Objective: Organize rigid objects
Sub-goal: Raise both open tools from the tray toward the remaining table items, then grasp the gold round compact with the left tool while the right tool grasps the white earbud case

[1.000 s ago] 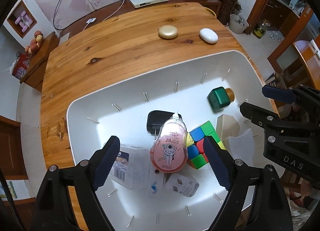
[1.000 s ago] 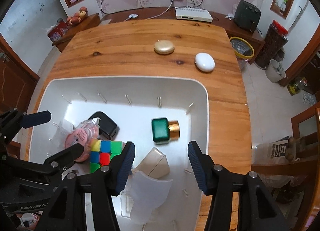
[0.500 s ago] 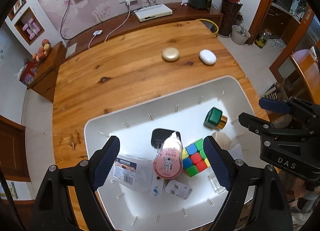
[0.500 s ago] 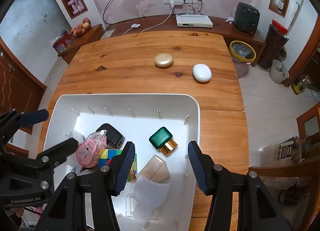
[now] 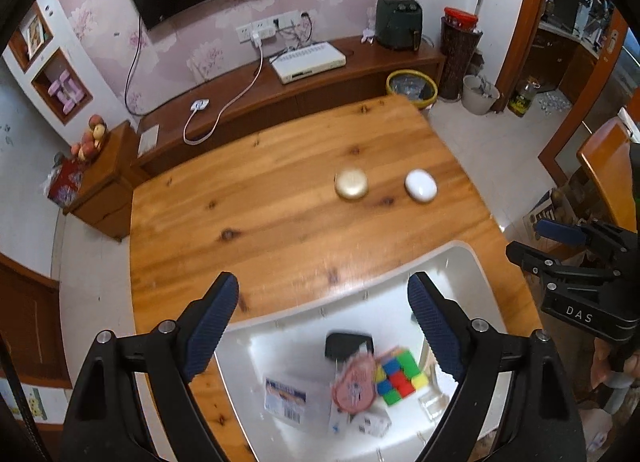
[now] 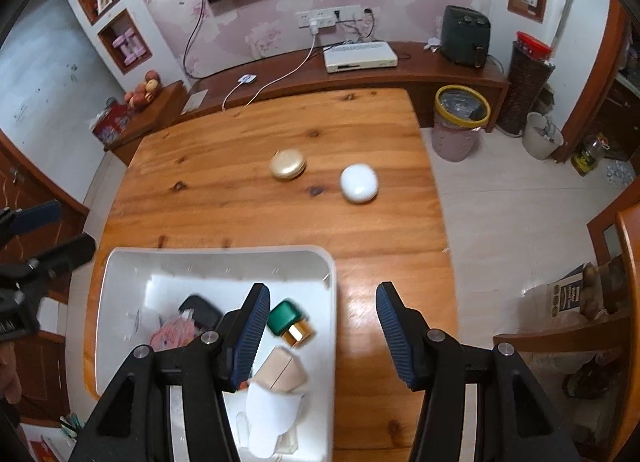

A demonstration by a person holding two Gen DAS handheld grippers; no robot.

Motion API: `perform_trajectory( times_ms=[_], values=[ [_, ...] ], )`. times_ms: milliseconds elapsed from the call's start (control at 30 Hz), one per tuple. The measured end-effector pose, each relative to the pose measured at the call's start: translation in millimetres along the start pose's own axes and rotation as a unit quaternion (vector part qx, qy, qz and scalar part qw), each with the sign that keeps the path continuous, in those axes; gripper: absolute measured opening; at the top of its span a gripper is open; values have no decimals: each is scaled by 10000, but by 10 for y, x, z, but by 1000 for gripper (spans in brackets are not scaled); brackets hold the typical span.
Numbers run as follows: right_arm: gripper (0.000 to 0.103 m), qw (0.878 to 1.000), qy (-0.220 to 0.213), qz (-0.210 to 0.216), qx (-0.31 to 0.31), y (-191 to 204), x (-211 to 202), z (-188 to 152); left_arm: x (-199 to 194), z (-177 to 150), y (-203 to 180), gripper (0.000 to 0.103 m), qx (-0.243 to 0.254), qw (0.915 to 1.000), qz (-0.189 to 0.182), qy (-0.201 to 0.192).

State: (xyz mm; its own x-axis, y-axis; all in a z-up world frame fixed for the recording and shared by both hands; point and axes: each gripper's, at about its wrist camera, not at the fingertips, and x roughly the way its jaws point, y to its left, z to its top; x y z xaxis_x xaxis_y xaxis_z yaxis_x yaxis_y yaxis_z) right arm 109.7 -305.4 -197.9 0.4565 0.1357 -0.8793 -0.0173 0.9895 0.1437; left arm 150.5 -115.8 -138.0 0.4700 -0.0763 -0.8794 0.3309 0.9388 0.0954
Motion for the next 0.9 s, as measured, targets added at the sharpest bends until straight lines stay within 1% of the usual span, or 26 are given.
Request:
perform_trajectory(
  times_ms=[67, 167, 300, 400, 533, 633, 767, 900],
  values=[
    [56, 9999, -77, -90, -12, -46, -7, 101, 33, 107, 2, 96, 77, 9999, 41, -53],
    [56, 9996, -165, -212, 11, -118, 23, 268, 146, 325, -5, 96, 181, 9998, 41, -97],
    [56, 9992, -220, -337, 26, -201, 149, 505, 358, 621, -24, 96, 211, 9997, -106, -71],
    [56, 9989, -223, -415, 11, -243, 277, 666, 555, 815, -21, 96, 120, 9997, -231, 31],
    [56, 9991, -155, -369, 161, -313, 502, 864, 979, 1093, 6, 96, -230, 9977, -537, 347],
    [56, 9993, -71, -255, 248, -374, 700, 940, 1335, 1205, 10, 96, -462, 9943, -730, 621],
    [56, 9992, 103, -275, 274, -414, 1036, 998, 1855, 1230, -19, 96, -695, 9890, -794, 1033],
    [56, 9989, 283, -141, 348, -453, 1351, 995, 2247, 1187, -46, 96, -905, 9821, -855, 1416]
  ],
)
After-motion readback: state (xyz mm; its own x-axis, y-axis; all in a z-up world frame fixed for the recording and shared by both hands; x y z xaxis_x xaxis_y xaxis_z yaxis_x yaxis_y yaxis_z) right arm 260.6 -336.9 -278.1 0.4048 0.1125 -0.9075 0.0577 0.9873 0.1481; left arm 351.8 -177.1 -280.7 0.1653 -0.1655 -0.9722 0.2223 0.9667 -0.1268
